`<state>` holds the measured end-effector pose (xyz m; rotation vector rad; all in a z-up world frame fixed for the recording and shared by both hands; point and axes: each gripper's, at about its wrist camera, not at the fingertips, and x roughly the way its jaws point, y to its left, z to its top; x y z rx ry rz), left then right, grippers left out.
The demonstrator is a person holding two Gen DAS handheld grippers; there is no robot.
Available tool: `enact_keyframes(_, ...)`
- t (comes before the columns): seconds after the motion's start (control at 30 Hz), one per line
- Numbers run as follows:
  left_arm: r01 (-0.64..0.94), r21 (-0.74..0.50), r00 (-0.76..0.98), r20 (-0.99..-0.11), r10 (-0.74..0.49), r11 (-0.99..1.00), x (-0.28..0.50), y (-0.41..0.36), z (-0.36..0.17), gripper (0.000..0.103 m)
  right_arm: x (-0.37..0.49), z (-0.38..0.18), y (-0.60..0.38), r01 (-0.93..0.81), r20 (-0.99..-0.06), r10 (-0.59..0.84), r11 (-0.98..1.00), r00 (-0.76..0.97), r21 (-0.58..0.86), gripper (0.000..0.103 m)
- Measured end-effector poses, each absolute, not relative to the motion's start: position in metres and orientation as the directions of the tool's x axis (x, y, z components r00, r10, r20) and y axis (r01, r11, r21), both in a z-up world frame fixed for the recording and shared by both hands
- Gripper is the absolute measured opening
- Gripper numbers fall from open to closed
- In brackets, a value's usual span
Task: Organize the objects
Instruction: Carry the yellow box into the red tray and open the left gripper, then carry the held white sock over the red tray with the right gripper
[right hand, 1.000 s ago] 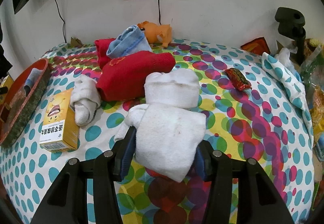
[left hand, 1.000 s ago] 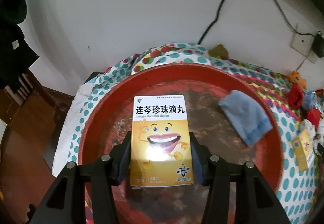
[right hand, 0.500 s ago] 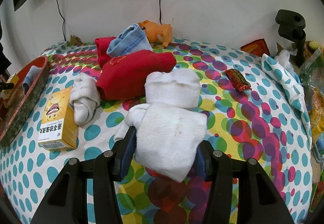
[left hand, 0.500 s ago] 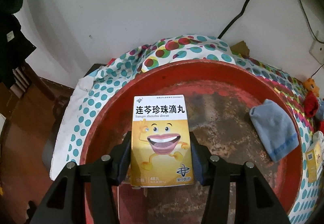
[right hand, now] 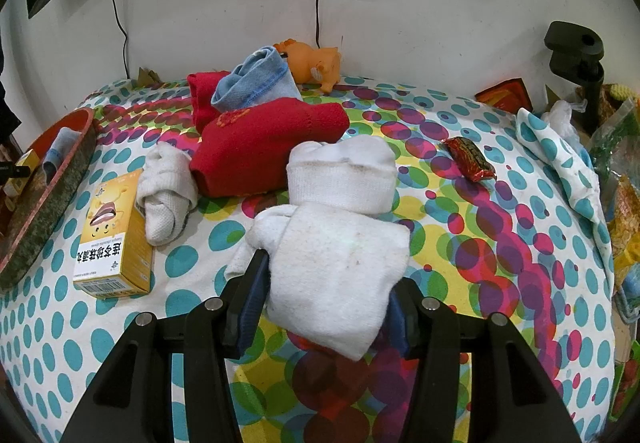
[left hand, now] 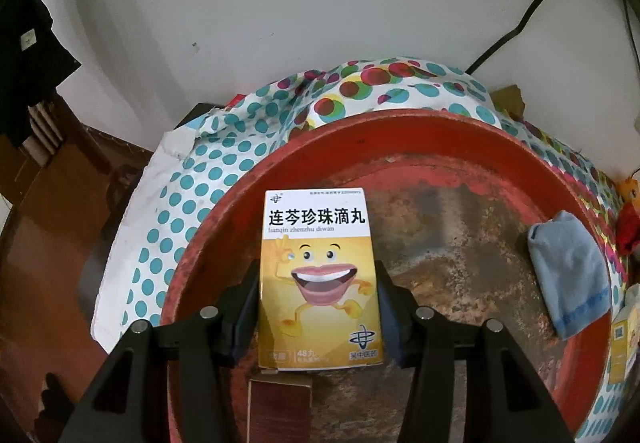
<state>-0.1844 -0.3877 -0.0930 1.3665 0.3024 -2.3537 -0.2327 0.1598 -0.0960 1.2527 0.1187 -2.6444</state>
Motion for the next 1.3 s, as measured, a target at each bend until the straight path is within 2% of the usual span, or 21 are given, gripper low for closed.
enact_keyframes(0.3,0.420,0.037,-0.428,-0.873,-0.234,-0.907,-0.181,-0.386,-0.095,0.055,-0.233,-0.096,0.159,0.225,-0.772,-0.157,-0.974,-0.616,0.019,0.051)
enact_keyframes(0.53,0.400,0.006,-0.498,-0.838,-0.223,-0.916,-0.157,-0.374,-0.071,0.055,-0.233,-0.096,0.160,0.226,-0.772,-0.155,-0.974,-0.616,0.015,0.051)
enact_keyframes(0.77,0.392,0.155,-0.563,-0.739,-0.369,-0.907,-0.105,-0.316,-0.038,0.055,-0.233,-0.096,0.160,0.226,-0.773,-0.154,-0.974,-0.616,0.014,0.051)
enact_keyframes(1.03,0.368,0.018,-0.629,-0.731,-0.263,-0.929,-0.040,-0.278,-0.042,0.055,-0.233,-0.097,0.158,0.224,-0.773,-0.142,-0.975,-0.619,-0.001,0.051)
enact_keyframes(1.17,0.382,0.030,-0.655,-0.696,-0.294,-0.924,-0.023,-0.268,-0.045,0.055,-0.234,-0.096,0.159,0.221,-0.771,-0.141,-0.975,-0.621,0.000,0.050)
enact_keyframes(1.3,0.377,0.032,-0.666,-0.686,-0.295,-0.926,-0.017,-0.266,-0.047,0.055,-0.230,-0.094,0.160,0.214,-0.762,-0.135,-0.977,-0.633,-0.006,0.044)
